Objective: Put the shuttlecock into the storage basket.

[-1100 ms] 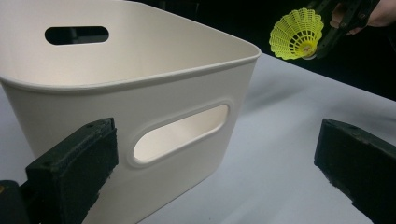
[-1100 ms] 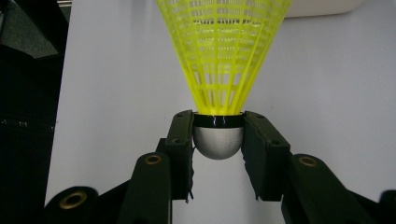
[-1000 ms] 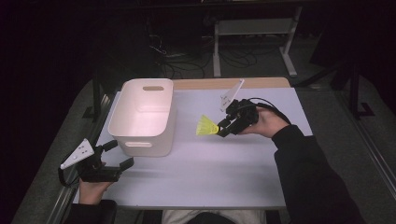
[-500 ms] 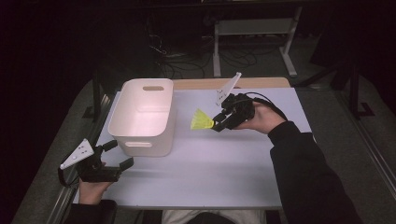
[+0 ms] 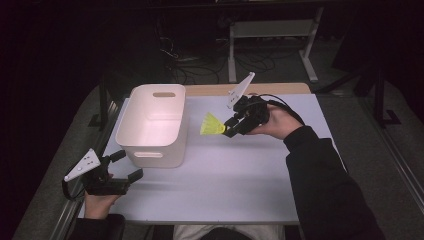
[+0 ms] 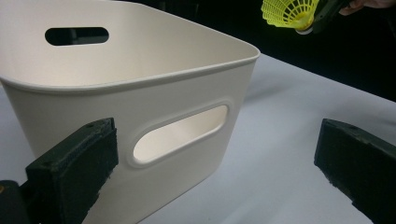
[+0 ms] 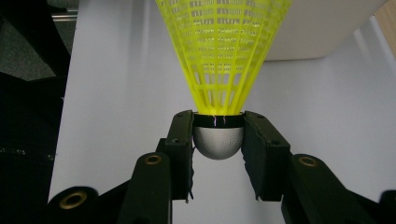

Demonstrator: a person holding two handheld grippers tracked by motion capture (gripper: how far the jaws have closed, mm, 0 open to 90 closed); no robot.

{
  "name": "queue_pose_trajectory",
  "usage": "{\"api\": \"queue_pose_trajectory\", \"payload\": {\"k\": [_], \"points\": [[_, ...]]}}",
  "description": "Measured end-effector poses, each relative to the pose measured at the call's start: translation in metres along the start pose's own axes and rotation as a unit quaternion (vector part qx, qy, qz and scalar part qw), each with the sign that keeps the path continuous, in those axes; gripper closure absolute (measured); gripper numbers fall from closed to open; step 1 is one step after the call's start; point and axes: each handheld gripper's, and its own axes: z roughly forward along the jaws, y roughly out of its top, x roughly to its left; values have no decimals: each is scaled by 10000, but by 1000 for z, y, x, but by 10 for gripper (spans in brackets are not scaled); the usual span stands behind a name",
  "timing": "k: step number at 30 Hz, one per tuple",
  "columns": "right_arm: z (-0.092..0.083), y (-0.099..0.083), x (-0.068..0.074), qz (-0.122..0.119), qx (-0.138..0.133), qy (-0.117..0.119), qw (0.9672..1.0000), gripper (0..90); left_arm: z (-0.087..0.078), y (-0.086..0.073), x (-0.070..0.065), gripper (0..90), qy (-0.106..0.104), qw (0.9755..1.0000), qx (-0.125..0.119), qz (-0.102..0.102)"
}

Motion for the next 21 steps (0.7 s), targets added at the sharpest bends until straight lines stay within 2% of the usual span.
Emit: {"api": "queue_pose_trajectory", "payload": {"k": [21], "points": [[-3,23,-8,-28,-151,-31,9999,632,0,0,0,0,-17,10000,-19,-6]]}}
